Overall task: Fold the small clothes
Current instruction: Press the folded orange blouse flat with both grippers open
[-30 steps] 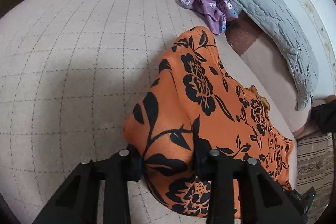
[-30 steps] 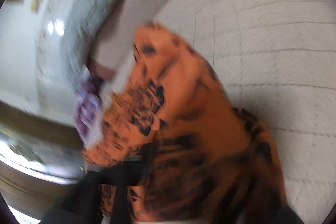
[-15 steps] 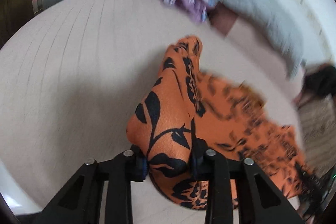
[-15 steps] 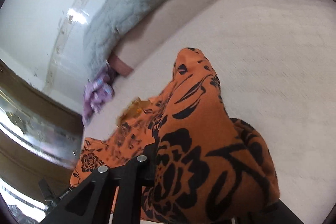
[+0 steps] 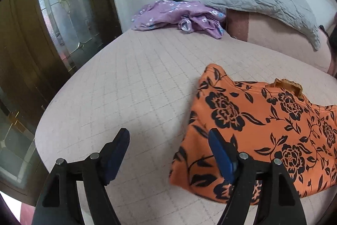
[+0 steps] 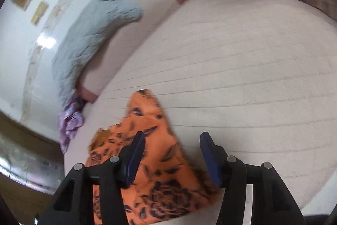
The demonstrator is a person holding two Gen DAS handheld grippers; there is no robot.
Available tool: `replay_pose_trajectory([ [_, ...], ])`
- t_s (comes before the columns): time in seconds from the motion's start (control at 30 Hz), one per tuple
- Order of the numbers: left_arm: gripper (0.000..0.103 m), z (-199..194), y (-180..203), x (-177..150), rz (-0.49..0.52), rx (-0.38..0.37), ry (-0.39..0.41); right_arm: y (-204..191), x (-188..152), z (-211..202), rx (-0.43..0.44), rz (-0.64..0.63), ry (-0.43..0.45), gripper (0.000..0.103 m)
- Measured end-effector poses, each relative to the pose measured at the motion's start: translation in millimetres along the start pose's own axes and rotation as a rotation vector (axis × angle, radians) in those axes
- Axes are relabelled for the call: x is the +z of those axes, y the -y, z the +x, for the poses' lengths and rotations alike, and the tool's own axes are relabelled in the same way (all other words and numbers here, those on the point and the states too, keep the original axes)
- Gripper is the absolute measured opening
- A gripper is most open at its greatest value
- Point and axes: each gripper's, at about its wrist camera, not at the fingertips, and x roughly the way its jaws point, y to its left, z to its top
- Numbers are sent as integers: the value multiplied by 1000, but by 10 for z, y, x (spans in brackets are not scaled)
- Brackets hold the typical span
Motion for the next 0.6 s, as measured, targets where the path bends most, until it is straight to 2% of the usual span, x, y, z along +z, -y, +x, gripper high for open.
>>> replay_pose_trajectory([
  [0.1, 78, 8, 110, -61, 36, -6, 2, -396, -156, 113, 7, -177, 4, 58],
  [0.23, 78, 35, 291, -86, 87, -2, 5, -723, -418, 351, 48, -327, -73, 58],
  [0.33, 78, 85, 364, -115, 107, 12, 11, -739, -551, 652, 4, -354, -176, 58],
  [0.4, 78, 197, 401, -119, 108, 4, -39, -600, -605, 913, -69, -332, -273, 56],
  [0.6, 78, 382, 467, -175, 121, -2, -92, -717, -478, 893, -64, -376, -216, 55],
])
